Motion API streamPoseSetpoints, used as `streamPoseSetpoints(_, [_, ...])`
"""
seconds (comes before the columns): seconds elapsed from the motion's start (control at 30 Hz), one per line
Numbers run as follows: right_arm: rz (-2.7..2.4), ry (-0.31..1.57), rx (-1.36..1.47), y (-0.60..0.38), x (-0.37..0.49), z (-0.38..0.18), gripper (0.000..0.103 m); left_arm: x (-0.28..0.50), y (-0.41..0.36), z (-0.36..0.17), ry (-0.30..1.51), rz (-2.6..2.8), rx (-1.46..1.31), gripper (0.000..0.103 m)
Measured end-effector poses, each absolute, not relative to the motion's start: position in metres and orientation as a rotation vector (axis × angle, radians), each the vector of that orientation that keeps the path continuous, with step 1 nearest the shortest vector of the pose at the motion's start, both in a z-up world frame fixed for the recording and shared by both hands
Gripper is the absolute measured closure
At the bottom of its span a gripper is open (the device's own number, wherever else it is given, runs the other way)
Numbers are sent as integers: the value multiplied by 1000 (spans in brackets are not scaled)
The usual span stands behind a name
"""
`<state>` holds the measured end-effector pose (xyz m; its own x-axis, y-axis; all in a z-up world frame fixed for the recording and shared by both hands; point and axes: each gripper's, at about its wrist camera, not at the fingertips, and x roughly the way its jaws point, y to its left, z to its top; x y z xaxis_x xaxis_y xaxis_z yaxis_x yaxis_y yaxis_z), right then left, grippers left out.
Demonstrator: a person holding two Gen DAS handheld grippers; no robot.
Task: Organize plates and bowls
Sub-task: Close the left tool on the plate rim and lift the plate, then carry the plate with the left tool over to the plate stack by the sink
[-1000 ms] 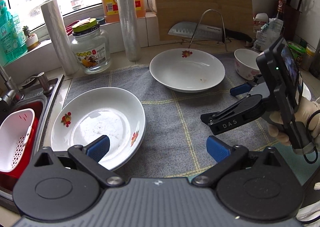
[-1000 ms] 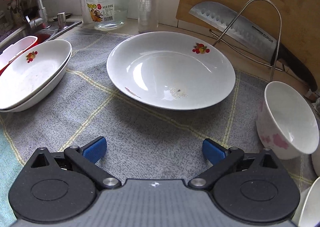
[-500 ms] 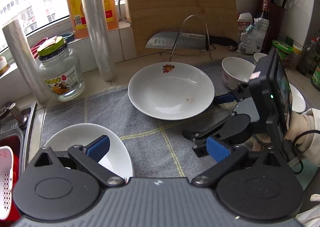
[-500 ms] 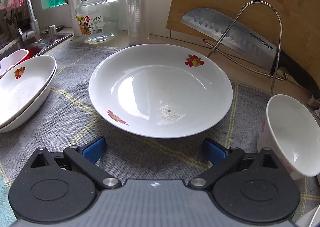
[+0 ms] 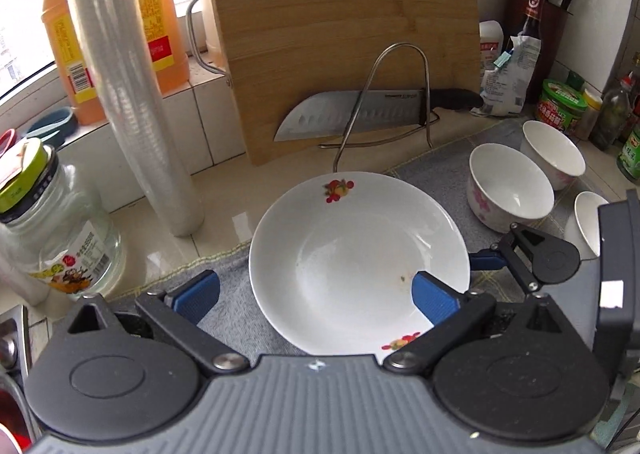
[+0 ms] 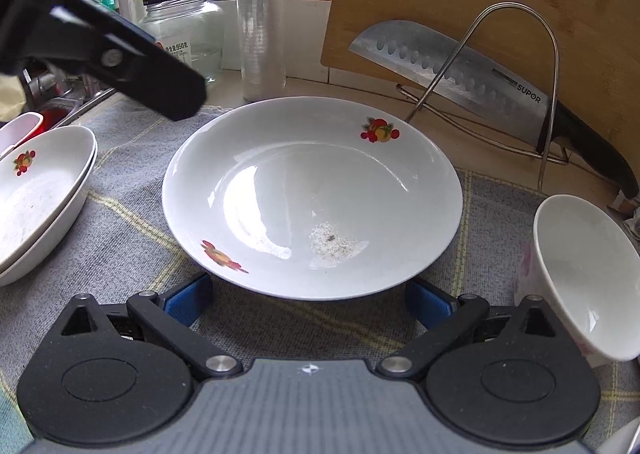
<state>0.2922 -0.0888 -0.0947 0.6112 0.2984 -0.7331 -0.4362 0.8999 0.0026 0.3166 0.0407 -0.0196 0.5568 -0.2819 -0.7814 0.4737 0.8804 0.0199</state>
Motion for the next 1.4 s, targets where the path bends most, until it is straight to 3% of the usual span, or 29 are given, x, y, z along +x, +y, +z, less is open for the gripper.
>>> streamPoseSetpoints(0.33, [420, 790, -174, -90, 289, -97, 0, 379, 26, -46, 973, -521, 239, 5])
streamPoseSetpoints(0.57, [429, 772, -176, -92, 286, -98, 0, 406, 13, -56, 1005, -557, 286, 19])
streamPoseSetpoints(0.83, [445, 772, -183, -92, 289, -97, 0, 424, 8, -68, 1085, -579, 349, 20])
streamPoseSetpoints(0.97, [459, 770, -190, -92, 290, -97, 0, 430, 5, -71, 1119, -603, 361, 28])
streamPoseSetpoints(1.4, [454, 748, -228, -93, 292, -96, 0, 440, -6, -69, 1171, -681, 450, 28])
